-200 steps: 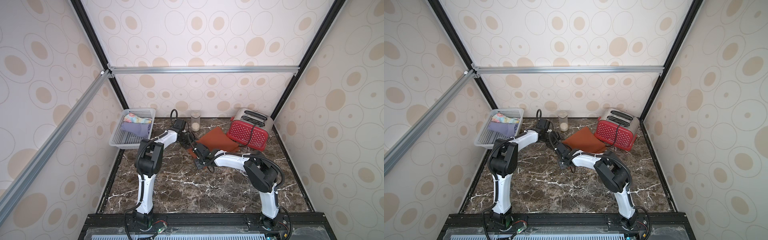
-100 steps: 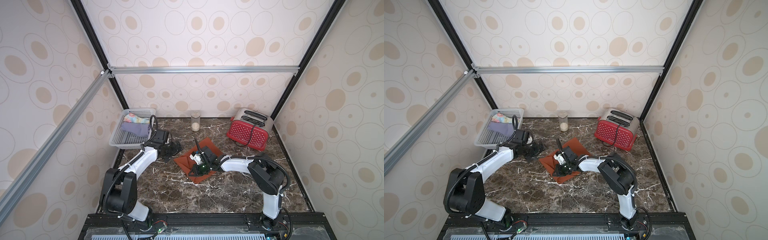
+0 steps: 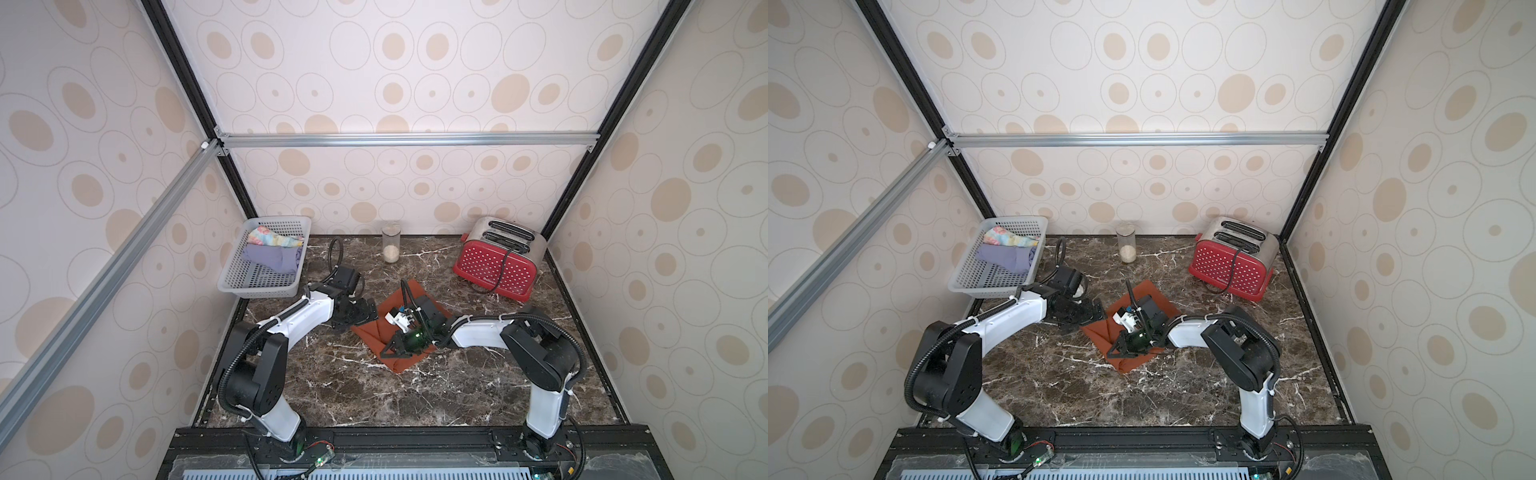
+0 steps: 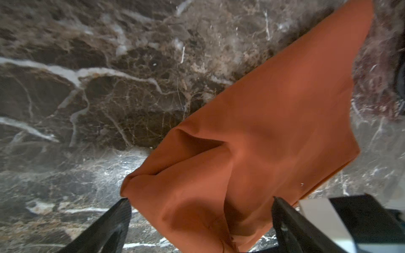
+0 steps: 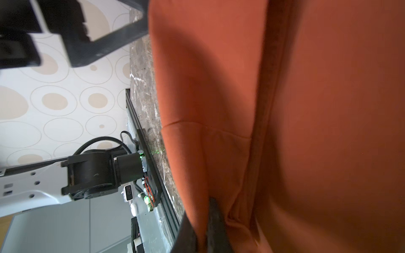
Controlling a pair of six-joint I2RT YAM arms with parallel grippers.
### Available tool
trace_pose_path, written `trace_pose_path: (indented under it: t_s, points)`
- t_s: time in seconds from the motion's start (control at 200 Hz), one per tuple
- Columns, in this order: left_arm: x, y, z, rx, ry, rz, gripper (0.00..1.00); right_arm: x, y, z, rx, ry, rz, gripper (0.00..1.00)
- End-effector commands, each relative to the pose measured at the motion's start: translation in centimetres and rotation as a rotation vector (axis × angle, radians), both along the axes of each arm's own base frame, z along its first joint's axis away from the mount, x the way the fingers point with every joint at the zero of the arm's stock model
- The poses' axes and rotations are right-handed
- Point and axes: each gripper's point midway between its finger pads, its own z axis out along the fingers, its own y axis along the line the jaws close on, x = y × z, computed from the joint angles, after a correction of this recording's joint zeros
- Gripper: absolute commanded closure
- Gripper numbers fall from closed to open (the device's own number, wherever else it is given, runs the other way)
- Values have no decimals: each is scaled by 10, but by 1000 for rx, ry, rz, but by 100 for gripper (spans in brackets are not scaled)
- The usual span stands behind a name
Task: Roll up the skirts
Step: Roll the skirt at the center of the board.
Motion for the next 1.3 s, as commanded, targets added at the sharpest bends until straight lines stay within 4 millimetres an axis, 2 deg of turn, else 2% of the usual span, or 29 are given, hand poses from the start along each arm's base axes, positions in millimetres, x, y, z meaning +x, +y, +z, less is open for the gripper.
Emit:
trace_pose_path:
  t_s: [0.0,0.135,0.216,0.291,0.396,0.446,0.521,0.601,0.747,0.877,0.957,1.033,1.098,1.263,1.293]
  points:
    - [-21,25,-18,125,80,-7,1,-5,0,21,65,-26,33,100]
    - [-24,18,-28,87,108,-16,9,-5,-4,22,67,-32,34,100]
    - [-26,20,-37,112,139,-17,10,-7,-7,21,63,-36,40,100]
    - [-24,14,-44,91,163,-17,13,-10,-11,19,56,-39,42,100]
    - [-21,6,-53,61,201,-17,25,-7,-21,13,45,-24,13,100]
    - [-21,5,-56,61,212,-14,36,-4,-26,13,55,-10,-18,100]
    - [-23,10,-58,82,214,-4,50,-1,-36,12,57,5,-70,100]
    - [-25,16,-57,119,227,-14,59,-1,-47,6,18,18,-106,100]
    - [-27,20,-55,156,255,-32,76,0,-70,-22,-116,96,-184,100]
    - [-22,11,-51,121,269,-56,76,7,-84,-37,-117,189,-270,100]
    - [-20,5,-47,112,294,-118,76,15,-87,-35,-105,203,-298,100]
    - [-19,10,-43,150,319,-141,78,21,-94,-40,-145,230,-322,100]
    - [-14,9,-38,149,301,-122,74,26,-98,-46,-161,265,-335,100]
    - [9,-7,-20,71,245,-83,74,27,-111,-68,-200,352,-378,100]
    - [14,-9,-16,61,236,-73,70,26,-112,-72,-207,359,-376,100]
